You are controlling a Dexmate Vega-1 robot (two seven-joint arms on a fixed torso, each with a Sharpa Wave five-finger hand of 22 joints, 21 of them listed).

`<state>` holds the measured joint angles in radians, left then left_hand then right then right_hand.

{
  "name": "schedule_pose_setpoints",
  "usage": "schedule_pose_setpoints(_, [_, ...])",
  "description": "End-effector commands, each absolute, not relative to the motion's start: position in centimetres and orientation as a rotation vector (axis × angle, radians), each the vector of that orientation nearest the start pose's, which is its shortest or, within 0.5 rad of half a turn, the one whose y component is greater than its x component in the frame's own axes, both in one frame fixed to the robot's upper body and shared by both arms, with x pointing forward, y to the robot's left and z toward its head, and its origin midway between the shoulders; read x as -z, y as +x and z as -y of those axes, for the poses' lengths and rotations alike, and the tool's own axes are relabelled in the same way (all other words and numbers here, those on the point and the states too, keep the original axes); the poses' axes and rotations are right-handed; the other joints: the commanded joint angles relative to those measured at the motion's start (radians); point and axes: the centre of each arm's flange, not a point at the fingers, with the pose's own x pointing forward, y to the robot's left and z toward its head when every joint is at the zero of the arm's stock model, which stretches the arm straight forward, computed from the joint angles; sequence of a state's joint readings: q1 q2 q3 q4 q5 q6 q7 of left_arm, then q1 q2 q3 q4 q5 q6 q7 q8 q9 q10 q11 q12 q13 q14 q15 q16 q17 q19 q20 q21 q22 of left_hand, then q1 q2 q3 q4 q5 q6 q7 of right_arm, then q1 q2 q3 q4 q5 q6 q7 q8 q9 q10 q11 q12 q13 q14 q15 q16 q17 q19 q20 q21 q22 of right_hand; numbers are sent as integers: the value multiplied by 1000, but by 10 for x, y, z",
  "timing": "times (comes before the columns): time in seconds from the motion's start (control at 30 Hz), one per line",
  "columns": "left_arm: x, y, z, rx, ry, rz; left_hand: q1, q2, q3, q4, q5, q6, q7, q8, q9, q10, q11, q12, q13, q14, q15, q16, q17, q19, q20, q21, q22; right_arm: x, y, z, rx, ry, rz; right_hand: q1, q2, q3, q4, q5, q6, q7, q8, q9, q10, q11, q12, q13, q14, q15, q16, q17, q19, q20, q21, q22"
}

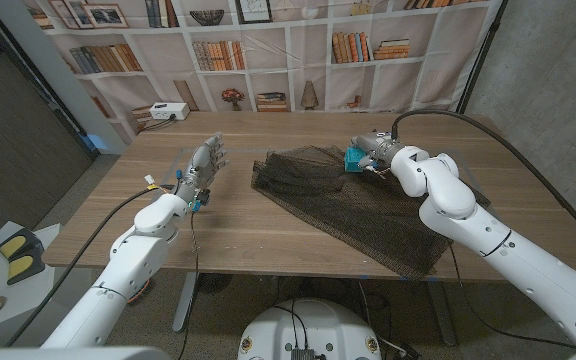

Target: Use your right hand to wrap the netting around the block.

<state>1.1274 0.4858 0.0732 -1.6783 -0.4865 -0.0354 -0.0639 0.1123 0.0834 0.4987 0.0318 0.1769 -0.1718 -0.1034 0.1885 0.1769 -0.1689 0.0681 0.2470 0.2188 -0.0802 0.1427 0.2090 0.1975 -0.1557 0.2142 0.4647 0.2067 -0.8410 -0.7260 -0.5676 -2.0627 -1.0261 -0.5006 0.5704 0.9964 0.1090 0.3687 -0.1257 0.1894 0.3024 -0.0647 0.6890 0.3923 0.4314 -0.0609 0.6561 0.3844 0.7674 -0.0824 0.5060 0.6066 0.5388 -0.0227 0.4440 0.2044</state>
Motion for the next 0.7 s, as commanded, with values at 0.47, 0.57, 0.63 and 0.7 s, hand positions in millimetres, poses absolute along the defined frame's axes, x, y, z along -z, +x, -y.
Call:
schedule_pose_setpoints(0.47, [29,609,-308,209,45,524,-12,1,0,2,8,-36,-5,0,3,-2,-2,0,1,3,-2,-3,2,2,-1,-4,5,-5,576,209,4,-1750,56,53,69,69,59,-5,394,8,17,1,226,20,-19,-15,-21,-120,-43,-9,-16,0,10,-2])
schedule_pose_setpoints(0.57, [28,610,-308,212,45,522,-12,1,0,2,8,-36,-5,0,3,-3,-1,0,2,2,-2,-3,2,2,-1,-4,5,-4,578,209,-3,-1748,36,54,69,69,57,-4,393,8,19,0,221,17,-23,-18,-27,-119,-50,-10,-17,1,11,-2])
schedule_pose_setpoints(0.63, [28,612,-308,214,46,520,-12,1,0,2,8,-36,-5,0,3,-2,-2,0,2,2,-2,-3,2,2,-1,-4,5,-3,580,209,-12,-1745,24,55,68,70,55,-5,385,12,20,-1,209,20,-31,-23,-38,-116,-65,-16,-21,3,12,-3])
schedule_pose_setpoints(0.7, [28,613,-308,214,45,520,-12,1,0,2,8,-36,-5,0,3,-2,-2,0,2,1,-2,-3,2,2,-1,-4,5,-4,581,208,-19,-1743,6,50,67,67,57,-6,366,11,12,-12,187,15,-45,-30,-53,-106,-83,-24,-29,4,13,-5])
